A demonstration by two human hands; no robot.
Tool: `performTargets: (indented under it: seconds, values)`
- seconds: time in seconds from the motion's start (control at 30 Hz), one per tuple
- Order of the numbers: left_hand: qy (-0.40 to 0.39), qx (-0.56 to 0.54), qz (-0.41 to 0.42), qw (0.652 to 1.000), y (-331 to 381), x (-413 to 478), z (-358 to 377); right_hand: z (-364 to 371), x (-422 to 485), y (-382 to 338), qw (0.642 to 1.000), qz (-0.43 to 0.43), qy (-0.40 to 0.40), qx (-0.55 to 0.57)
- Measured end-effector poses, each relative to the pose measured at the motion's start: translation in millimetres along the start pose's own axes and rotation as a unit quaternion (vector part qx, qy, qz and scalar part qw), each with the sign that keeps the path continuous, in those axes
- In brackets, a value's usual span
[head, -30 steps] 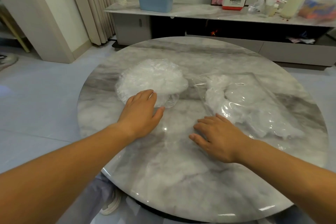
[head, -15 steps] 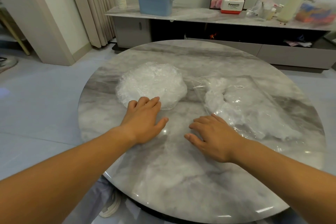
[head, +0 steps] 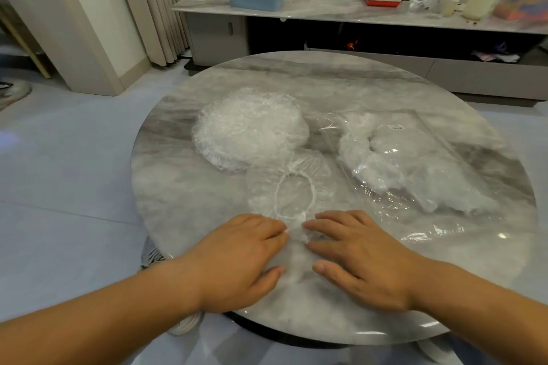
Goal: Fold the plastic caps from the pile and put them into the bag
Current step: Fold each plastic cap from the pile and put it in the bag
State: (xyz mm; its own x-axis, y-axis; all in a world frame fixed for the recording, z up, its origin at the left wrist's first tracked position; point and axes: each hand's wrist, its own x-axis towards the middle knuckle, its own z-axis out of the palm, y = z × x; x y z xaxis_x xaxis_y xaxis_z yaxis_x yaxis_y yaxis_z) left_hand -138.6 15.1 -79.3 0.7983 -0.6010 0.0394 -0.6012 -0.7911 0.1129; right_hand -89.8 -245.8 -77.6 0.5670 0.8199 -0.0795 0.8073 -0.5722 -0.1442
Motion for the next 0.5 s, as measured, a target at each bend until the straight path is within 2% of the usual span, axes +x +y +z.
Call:
performTargets:
  seconds: [0.1, 0.17, 0.27, 0.33, 0.4, 0.5]
  values:
    - [0.012, -0.087, -0.001, 0.996, 1.6, -4.7, -6.0, -2.1, -6.6, -7.9, 0.999, -0.016, 0.035, 0.027]
    - [0.047, -0.184, -0.033, 0.981, 0.5, -5.9, -9.6, -6.5, -9.6, -10.1, 0.991, -0.017, 0.079, 0.106]
    - [0.098, -0.343, -0.138, 0.924, -2.3, -0.3, -14.6, -17.5, -9.9, -11.5, 0.941, 0.072, 0.097, 0.317]
    - [0.101, -0.392, -0.213, 0.889, -5.6, 7.3, -17.0, -24.1, -4.3, -10.3, 0.905, 0.119, 0.097, 0.397]
    - [0.094, -0.391, -0.267, 0.876, -10.7, 15.1, -15.4, -27.4, 5.2, -7.4, 0.912, 0.146, 0.086, 0.373]
    - [0.103, -0.374, -0.319, 0.864, -19.4, 27.7, -9.4, -22.4, 18.8, 0.8, 0.963, 0.141, 0.048, 0.226]
